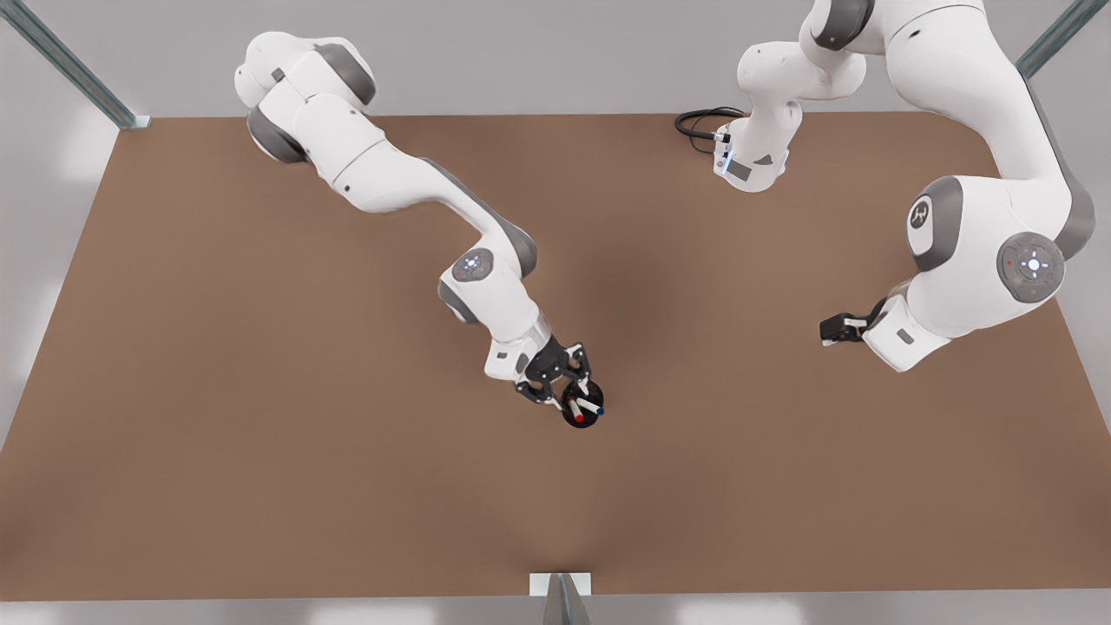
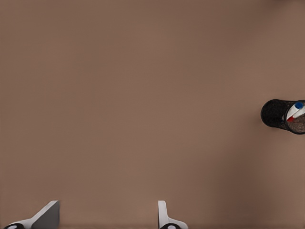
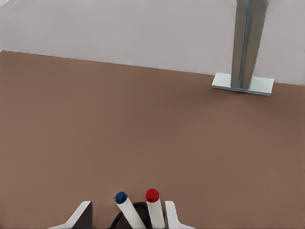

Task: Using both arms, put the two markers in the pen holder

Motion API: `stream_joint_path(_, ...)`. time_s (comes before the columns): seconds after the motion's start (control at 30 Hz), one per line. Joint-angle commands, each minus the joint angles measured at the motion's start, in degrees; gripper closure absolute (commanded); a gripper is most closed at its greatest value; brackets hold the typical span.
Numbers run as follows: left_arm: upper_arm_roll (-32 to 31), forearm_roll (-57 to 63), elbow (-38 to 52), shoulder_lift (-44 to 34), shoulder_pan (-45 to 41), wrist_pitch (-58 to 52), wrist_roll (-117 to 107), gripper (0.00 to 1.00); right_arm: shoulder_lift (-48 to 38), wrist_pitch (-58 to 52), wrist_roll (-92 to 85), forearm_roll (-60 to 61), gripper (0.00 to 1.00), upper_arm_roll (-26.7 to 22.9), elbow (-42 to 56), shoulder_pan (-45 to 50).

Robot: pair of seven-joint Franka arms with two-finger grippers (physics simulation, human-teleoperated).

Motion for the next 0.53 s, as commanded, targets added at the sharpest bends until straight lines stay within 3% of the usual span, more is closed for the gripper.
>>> stream_joint_path(0.0, 0.00, 0.00, 0.01, 0.00, 0.07, -0.15, -1.02, 0.00, -7.02, -11.94, 3.19, -0.61, 0.00, 0.12, -0.03, -1.13)
stream_joint_path(0.03, 0.00, 0.00, 0.01, 0.00, -0.02, -0.15, -0.93, 0.00, -14.24, -27.16, 3.46, -0.44, 0.00, 0.12, 0.05, -2.71)
stream_joint_path(0.13, -0.09, 0.18, 0.01, -0.09, -0.45, -0.24, -0.76, 0.00, -25.39, -53.34, 2.85, 4.28, 0.00, 1.61, -0.12, -12.36)
stream_joint_path(0.17, -0.09, 0.26, 0.09, -0.09, -0.72, -0.33, -0.76, 0.00, -31.70, -55.21, 1.54, 6.32, 0.00, 1.27, -4.75, -15.89)
stream_joint_path(0.27, -0.09, 0.53, 0.36, -0.09, -0.89, -0.32, -0.67, 0.00, -35.08, -59.51, -15.25, 13.36, 0.00, -14.55, -12.43, -15.02)
stream_joint_path(0.33, -0.09, 0.53, 0.36, 0.52, -0.81, -0.24, -0.49, 0.00, -30.60, -64.88, -21.14, 13.36, 0.00, -17.72, -4.35, -15.02)
stream_joint_path(0.4, -0.18, 0.44, 0.36, 0.87, -0.98, -0.24, -0.41, 0.00, -29.10, -66.64, -21.59, 13.54, 0.00, -17.72, -1.62, -14.93)
stream_joint_path(0.47, -0.18, 0.53, 0.36, 0.96, -1.42, -0.15, -0.41, 0.00, -23.65, -71.39, -25.19, 14.42, 0.00, -17.63, 7.88, -15.02)
stream_joint_path(0.5, -0.18, 0.53, 0.45, 1.31, -1.77, -0.15, -0.41, 0.00, -24.35, -69.02, -25.54, 14.33, 0.00, -17.81, 6.39, -15.02)
